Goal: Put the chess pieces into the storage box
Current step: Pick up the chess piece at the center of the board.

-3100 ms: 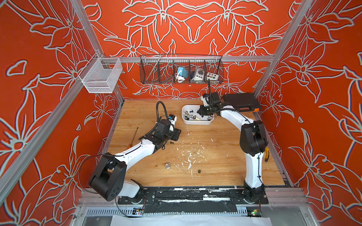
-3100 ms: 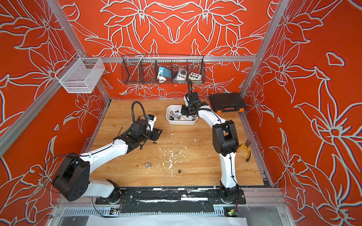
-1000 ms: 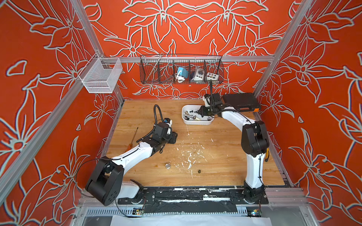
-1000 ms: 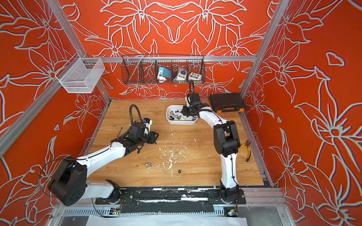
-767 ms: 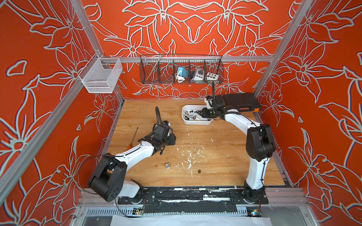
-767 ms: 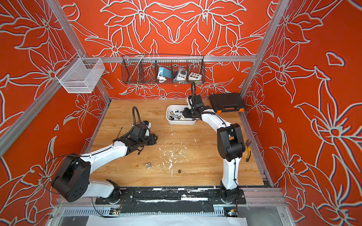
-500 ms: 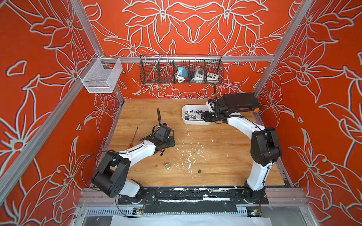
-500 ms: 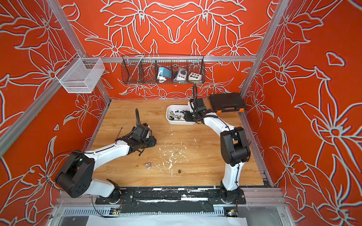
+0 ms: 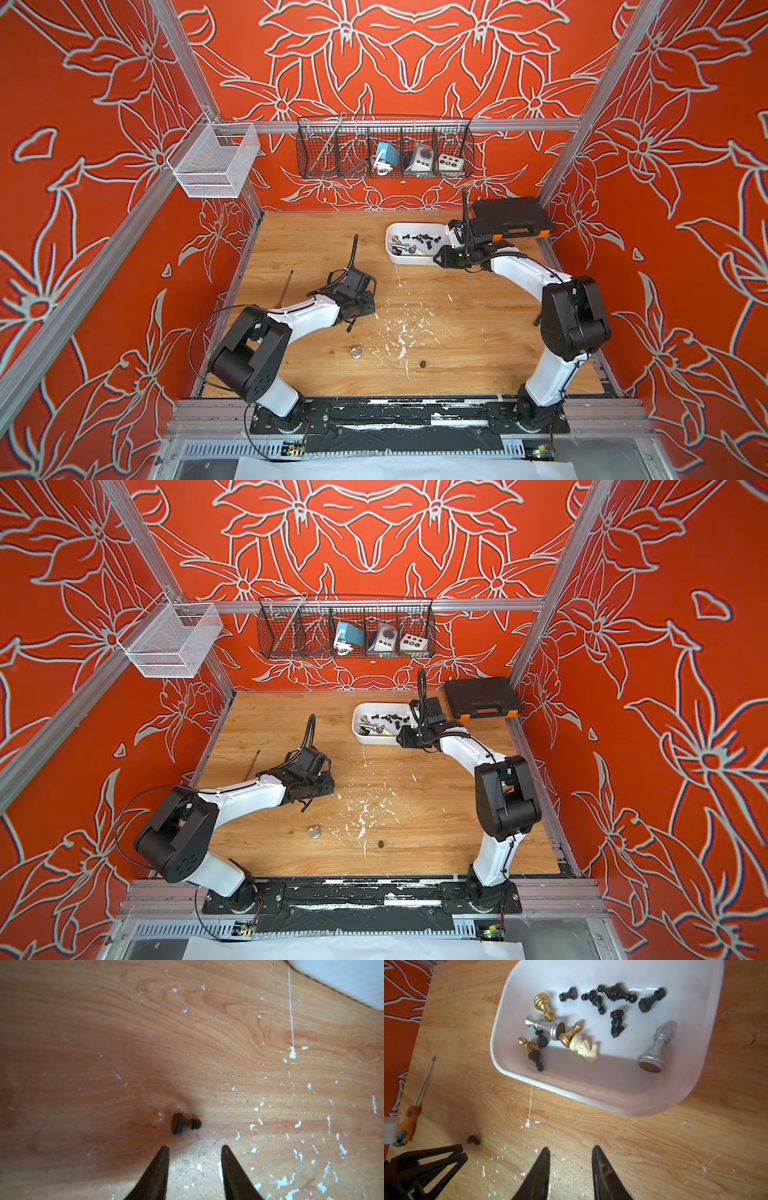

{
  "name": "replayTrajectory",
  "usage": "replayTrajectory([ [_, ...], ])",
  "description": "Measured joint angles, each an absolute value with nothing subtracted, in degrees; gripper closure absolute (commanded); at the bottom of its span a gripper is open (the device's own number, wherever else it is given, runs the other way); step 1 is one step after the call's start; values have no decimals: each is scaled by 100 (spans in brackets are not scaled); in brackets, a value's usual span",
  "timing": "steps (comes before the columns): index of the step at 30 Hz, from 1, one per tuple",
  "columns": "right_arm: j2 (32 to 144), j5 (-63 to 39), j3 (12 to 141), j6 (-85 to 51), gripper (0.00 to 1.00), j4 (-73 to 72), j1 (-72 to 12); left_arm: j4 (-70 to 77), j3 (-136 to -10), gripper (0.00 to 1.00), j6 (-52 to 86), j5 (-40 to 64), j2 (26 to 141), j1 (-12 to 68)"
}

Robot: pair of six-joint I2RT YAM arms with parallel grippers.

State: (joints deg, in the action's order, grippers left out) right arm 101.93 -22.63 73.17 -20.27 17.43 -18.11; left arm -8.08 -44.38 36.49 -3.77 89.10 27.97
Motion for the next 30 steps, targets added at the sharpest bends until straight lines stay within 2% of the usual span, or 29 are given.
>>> replayTrajectory([
  [15, 9887, -2440, 6993, -2001, 64, 1704, -1608, -510, -4545, 58, 4136, -427, 9319, 2858],
  [30, 9819, -2462, 6849, -1999, 64, 1667, -1437, -357, -4871, 59, 4001, -733, 9699, 2862],
])
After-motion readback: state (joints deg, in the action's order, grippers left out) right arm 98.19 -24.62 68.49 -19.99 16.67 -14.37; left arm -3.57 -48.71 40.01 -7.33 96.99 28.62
